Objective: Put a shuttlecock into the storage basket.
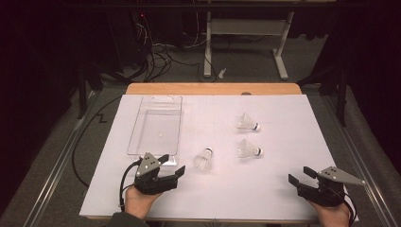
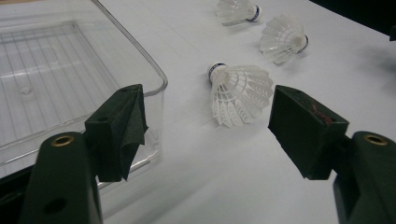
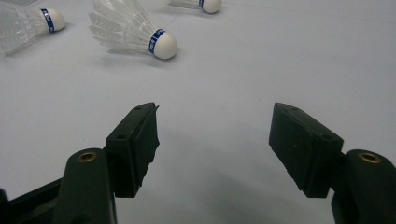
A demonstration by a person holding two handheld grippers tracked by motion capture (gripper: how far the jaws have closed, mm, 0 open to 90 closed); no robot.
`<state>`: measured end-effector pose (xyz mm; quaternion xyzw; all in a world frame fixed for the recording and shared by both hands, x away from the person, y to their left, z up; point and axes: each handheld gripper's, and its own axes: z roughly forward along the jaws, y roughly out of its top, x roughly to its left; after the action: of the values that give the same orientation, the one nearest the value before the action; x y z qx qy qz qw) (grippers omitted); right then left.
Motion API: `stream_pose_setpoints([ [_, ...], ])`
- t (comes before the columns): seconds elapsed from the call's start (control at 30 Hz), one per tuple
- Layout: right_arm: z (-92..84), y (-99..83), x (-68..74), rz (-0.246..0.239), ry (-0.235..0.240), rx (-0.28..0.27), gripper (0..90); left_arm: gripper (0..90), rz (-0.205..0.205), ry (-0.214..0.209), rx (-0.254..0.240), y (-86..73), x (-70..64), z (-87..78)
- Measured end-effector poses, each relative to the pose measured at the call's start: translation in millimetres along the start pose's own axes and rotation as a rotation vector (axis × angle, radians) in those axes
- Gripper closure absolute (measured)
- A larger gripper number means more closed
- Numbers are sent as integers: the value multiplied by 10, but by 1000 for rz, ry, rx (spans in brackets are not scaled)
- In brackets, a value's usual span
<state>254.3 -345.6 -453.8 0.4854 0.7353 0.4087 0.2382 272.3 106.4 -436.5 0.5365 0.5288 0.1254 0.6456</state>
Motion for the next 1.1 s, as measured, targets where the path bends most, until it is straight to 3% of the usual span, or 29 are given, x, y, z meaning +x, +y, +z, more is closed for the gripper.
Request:
stream_pose_setpoints([
  [0.03,0,0,-1,0,0,0,331,282,-3,-1,-3,-1,-8,10],
  [0.07,0,0,-1,0,0,0,331,282,56,-8,47,3,23,-10],
  [0.1,0,0,-1,0,0,0,331,282,56,-8,47,3,23,-10],
  [0.13,0,0,-1,0,1,0,331,282,10,0,-4,-7,-26,32],
  [0.3,-1,0,0,-1,-1,-1,332,282,11,-8,0,-12,-58,71],
  [0.33,-1,0,-1,-1,-1,-1,332,282,59,1,45,-5,-33,57],
  [0.77,-5,-1,1,2,-3,0,332,286,119,-23,113,36,-34,111],
  [0.8,-5,-1,-1,2,-3,-1,332,286,-9,-28,9,17,-119,184],
  [0.87,-5,-1,0,4,-2,0,332,285,-26,-28,-4,12,-136,210],
  [1.1,-3,-1,0,1,-2,0,332,285,-26,-33,-6,27,-164,262],
])
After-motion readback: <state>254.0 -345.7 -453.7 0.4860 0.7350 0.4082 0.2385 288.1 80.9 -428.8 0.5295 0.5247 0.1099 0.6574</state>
